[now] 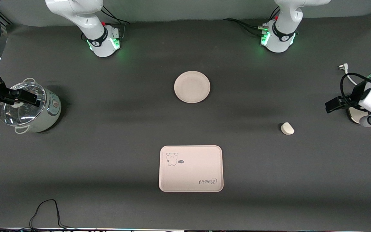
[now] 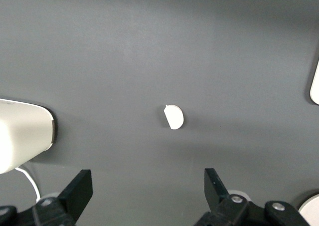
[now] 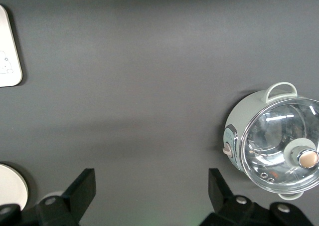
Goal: Place bun in plate and plate on tray
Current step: 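Move the left gripper down over the white bun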
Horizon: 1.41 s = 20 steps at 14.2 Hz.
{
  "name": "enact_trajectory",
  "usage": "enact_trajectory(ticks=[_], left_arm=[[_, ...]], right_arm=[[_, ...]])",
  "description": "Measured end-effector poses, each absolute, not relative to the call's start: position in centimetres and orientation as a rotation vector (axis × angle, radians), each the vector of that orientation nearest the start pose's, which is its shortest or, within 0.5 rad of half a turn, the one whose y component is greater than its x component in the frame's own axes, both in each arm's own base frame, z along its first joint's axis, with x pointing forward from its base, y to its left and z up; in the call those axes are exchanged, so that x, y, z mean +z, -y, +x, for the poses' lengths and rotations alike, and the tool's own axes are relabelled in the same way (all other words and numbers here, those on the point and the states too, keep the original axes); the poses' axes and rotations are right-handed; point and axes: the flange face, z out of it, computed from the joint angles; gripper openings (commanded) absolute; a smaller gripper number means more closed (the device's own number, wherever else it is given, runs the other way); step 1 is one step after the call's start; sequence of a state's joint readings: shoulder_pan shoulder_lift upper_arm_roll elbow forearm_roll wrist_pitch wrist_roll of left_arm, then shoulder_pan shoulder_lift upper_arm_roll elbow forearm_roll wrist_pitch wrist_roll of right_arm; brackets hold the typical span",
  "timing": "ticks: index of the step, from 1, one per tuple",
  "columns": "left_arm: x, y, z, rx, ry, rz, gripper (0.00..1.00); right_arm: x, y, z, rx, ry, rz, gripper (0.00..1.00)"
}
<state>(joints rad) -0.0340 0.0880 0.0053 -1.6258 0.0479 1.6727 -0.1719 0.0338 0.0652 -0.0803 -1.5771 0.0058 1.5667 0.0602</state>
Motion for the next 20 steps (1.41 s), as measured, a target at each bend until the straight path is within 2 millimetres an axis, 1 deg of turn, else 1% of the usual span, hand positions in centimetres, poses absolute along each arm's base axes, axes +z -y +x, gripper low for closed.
enact_trajectory(ticks=[3, 5, 9, 11, 13, 15, 17, 18, 19, 20], left_arm=[[56.2, 1.7, 58.3, 0.081, 0.198, -3.081, 1.00], [56.0, 1.8, 58.3, 0.089, 0.194, -3.081, 1.00], [54.4, 2.2, 58.6, 0.164, 0.184, -3.075, 1.00], [52.6, 2.8, 59.1, 0.212, 0.166, -3.072, 1.00], [50.5, 4.1, 59.9, 0.236, 0.133, -3.071, 1.00], [49.3, 5.4, 60.6, 0.218, 0.098, -3.075, 1.00], [48.2, 5.9, 61.3, 0.181, 0.087, -3.081, 1.00], [47.0, 5.8, 61.7, 0.151, 0.089, -3.086, 1.00], [45.1, 5.6, 62.1, 0.120, 0.093, -3.091, 1.00], [42.6, 5.3, 62.3, 0.098, 0.098, -3.096, 1.00]], right_arm=[[58.4, 2.5, 57.1, 0.122, -0.168, -3.135, 1.00], [58.3, 2.4, 57.1, 0.123, -0.168, -3.135, 1.00], [58.3, 2.4, 57.1, 0.124, -0.168, -3.135, 1.00], [58.3, 2.5, 57.1, 0.124, -0.168, -3.135, 1.00], [58.3, 2.4, 57.1, 0.125, -0.168, -3.135, 1.00], [58.3, 2.4, 57.1, 0.125, -0.168, -3.135, 1.00], [58.2, 2.4, 57.1, 0.126, -0.167, -3.135, 1.00], [58.2, 2.4, 57.1, 0.126, -0.167, -3.135, 1.00], [58.2, 2.4, 57.1, 0.126, -0.167, -3.135, 1.00], [58.2, 2.4, 57.1, 0.126, -0.167, -3.135, 1.00]])
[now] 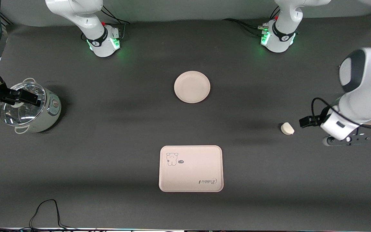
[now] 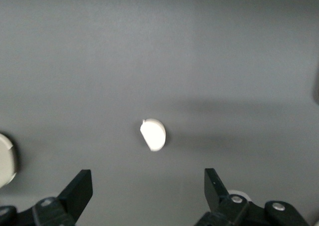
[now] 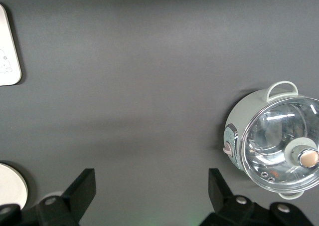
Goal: Place bun in plate and plate on tray
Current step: 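Move the left gripper down over the white bun, then close the left gripper on the bun and lift it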
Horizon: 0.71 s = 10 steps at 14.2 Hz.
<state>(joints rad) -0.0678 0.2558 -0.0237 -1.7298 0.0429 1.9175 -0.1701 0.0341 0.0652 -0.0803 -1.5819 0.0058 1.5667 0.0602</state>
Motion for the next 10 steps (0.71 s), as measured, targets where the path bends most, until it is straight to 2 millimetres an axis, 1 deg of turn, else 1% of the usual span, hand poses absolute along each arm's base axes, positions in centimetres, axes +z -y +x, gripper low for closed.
enact_trajectory(ticks=[3, 5, 7, 10], left_arm=[[34.3, 4.9, 62.3, 0.109, 0.102, -3.102, 0.99], [30.4, 4.6, 62.3, 0.146, 0.110, -3.101, 0.99], [27.6, 4.2, 61.9, 0.163, 0.123, -3.104, 0.99], [24.5, 2.3, 60.7, 0.188, 0.173, -3.103, 0.98]], right_arm=[[58.2, 2.4, 57.1, 0.126, -0.167, -3.135, 1.00], [58.2, 2.4, 57.1, 0.126, -0.167, -3.135, 1.00], [58.2, 2.4, 57.1, 0.126, -0.167, -3.135, 1.00], [58.2, 2.4, 57.1, 0.126, -0.167, -3.135, 1.00]])
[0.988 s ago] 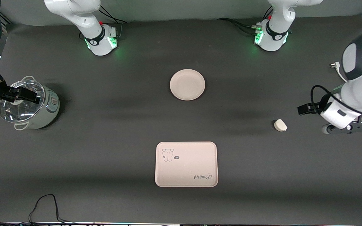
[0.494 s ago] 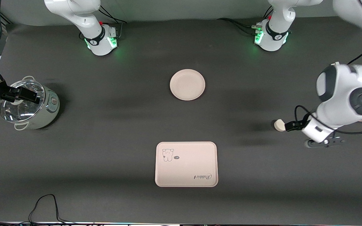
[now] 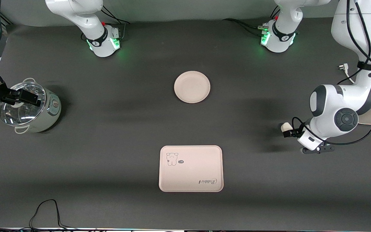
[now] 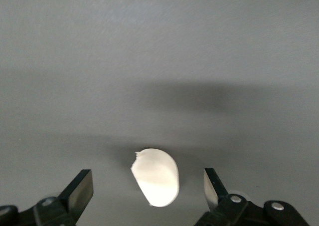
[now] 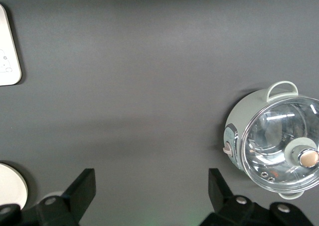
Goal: Place bun in plate and plate on tray
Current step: 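Close the left gripper on the bun and lift it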
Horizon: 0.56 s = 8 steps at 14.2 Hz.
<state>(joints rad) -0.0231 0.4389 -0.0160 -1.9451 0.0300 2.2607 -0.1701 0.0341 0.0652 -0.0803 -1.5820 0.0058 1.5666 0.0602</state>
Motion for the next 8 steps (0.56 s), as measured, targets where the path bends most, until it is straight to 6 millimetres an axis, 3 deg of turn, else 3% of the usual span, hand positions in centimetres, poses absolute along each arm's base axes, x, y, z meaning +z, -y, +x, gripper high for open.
enact_trajectory(ticks=[5, 8], left_arm=[[20.6, 1.4, 59.0, 0.252, 0.292, -3.143, 0.89], [19.4, 1.5, 58.6, 0.282, 0.319, -3.152, 0.70]], right_arm=[[58.2, 2.4, 57.1, 0.126, -0.167, -3.135, 1.00], [58.2, 2.4, 57.1, 0.126, -0.167, -3.135, 1.00]])
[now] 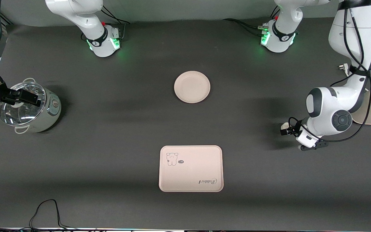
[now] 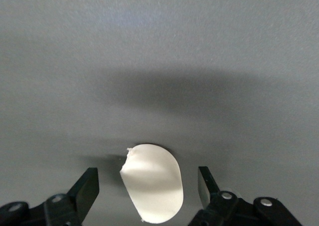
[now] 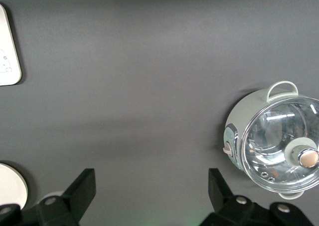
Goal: Place bun in plate and plate on tray
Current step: 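Close the left gripper on the bun and lift it, then carry the bun with the left gripper over the white plate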
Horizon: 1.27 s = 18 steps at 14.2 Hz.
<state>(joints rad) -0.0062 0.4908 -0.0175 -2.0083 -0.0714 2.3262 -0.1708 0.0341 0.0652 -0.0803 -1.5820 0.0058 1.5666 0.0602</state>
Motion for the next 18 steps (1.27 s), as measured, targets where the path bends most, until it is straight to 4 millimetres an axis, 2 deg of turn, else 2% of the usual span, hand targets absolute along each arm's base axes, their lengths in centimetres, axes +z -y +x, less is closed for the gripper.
enact_trajectory(ticks=[2, 4, 6, 8, 10, 13, 16, 18], left_arm=[[19.0, 1.6, 58.5, 0.298, 0.344, -3.160, 0.49], [19.1, 1.6, 58.5, 0.301, 0.349, -3.162, 0.34], [19.6, 1.8, 58.5, 0.316, 0.345, -3.164, 0.27], [22.0, 2.3, 58.5, 0.345, 0.333, -3.169, 0.26], [26.9, 2.6, 58.9, 0.382, 0.317, -3.173, 0.26], [37.1, 2.7, 58.9, 0.406, 0.288, -3.180, 0.27], [47.9, 2.9, 57.4, 0.360, 0.277, -3.191, 0.28], [52.7, 3.6, 56.0, 0.308, 0.266, -3.199, 0.28]], right_arm=[[58.2, 2.4, 57.1, 0.126, -0.167, -3.135, 1.00], [58.2, 2.4, 57.1, 0.126, -0.167, -3.135, 1.00], [58.2, 2.4, 57.1, 0.126, -0.167, -3.135, 1.00], [58.2, 2.4, 57.1, 0.126, -0.167, -3.135, 1.00], [58.2, 2.4, 57.1, 0.127, -0.167, -3.135, 1.00], [58.2, 2.4, 57.1, 0.127, -0.167, -3.135, 1.00], [58.2, 2.4, 57.1, 0.127, -0.167, -3.135, 1.00], [58.2, 2.4, 57.1, 0.127, -0.167, -3.135, 1.00]])
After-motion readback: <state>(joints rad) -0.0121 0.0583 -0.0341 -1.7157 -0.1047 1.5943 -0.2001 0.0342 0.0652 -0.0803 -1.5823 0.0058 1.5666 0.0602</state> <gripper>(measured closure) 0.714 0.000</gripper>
